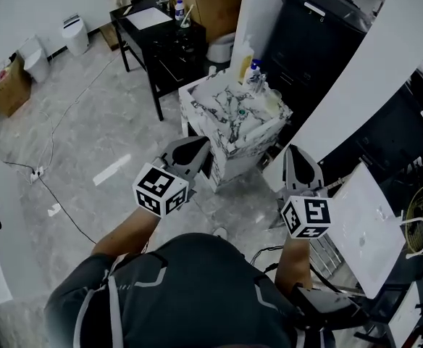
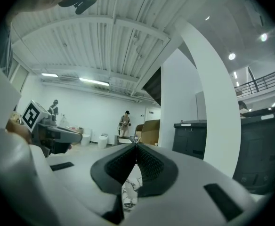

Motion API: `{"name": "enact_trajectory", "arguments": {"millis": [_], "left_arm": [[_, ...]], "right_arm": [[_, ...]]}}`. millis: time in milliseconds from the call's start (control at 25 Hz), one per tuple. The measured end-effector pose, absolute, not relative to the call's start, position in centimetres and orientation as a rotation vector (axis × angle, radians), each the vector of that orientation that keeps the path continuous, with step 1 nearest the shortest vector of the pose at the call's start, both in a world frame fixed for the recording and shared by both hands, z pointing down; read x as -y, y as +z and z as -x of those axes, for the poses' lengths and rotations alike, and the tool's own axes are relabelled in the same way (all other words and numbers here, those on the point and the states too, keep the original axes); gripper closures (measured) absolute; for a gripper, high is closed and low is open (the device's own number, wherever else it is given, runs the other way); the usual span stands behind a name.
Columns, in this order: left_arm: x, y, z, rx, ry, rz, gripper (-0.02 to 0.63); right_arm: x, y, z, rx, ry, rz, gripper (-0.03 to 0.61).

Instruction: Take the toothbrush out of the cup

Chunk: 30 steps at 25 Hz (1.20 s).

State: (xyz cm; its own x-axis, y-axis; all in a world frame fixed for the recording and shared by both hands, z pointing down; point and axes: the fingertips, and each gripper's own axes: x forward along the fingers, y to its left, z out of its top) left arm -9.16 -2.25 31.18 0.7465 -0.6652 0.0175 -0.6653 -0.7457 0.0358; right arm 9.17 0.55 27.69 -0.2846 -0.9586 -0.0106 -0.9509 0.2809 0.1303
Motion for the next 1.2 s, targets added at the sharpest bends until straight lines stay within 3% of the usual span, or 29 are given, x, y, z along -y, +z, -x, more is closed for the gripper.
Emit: {"name": "enact_trajectory", "arguments": {"millis": [600,1200], "left_arm": [[12.1,31.4,-2.0,1.067,0.055,-2.921,0.604],[23.2,32.8,-4.9,0.914,0.026,-2.979,0.603]], "right_arm": [[8.2,27.7,-18.7,2.518,-0.191,-1.795,0.549],[16.0,29.0,-19.7,2.396,-0.153,-1.914,0.549]]}}
